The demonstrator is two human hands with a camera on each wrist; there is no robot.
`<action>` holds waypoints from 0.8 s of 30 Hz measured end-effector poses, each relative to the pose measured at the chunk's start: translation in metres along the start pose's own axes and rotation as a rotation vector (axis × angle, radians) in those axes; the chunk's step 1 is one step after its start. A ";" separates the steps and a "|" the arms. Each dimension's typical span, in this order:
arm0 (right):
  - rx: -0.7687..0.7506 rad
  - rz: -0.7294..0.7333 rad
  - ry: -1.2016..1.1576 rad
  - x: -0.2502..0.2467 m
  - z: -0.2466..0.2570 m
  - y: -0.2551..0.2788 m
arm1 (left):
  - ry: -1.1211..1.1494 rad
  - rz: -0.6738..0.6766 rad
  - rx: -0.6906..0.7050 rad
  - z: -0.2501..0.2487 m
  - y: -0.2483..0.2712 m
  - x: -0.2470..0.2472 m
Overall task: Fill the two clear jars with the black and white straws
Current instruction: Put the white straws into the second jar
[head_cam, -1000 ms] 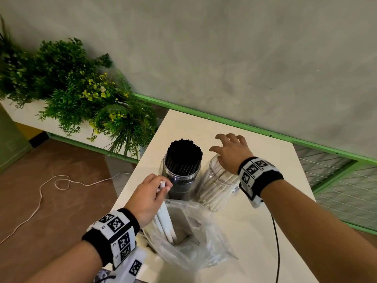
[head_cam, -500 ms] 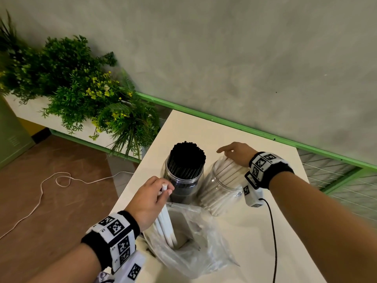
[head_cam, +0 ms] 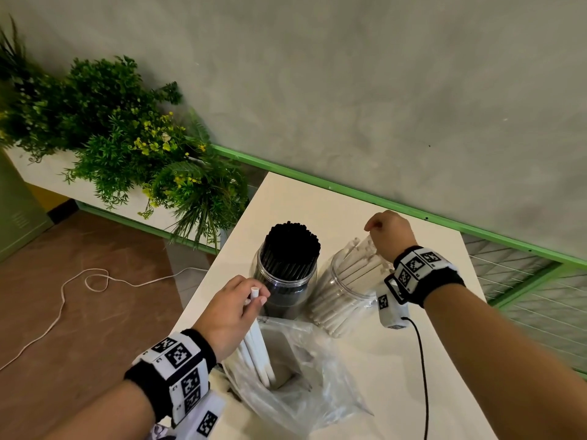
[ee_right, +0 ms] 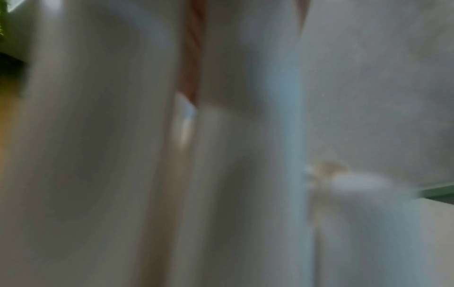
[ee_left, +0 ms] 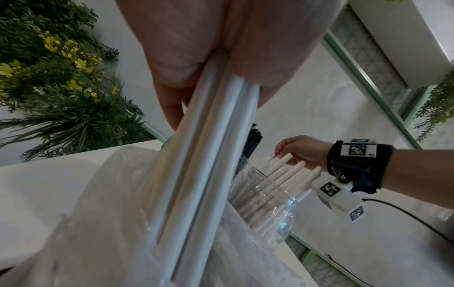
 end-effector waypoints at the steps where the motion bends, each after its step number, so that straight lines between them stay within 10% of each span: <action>1: 0.019 0.111 0.068 0.000 -0.003 0.001 | -0.001 -0.001 0.002 0.000 0.000 0.000; 4: 0.017 0.292 0.072 -0.004 -0.011 0.012 | -0.005 0.000 0.007 -0.002 0.000 0.000; 9: -0.203 0.047 -0.133 -0.012 -0.027 0.061 | 0.003 0.005 -0.002 -0.002 0.001 0.001; 24: -0.315 0.089 0.202 0.042 -0.023 0.043 | -0.007 0.028 -0.001 -0.003 0.001 0.001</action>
Point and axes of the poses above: each hand's wrist, its own y-axis away from the middle knuckle, its own x-axis out of the palm, z = x × y, the point moved 4 cm from there along -y, towards the middle knuckle
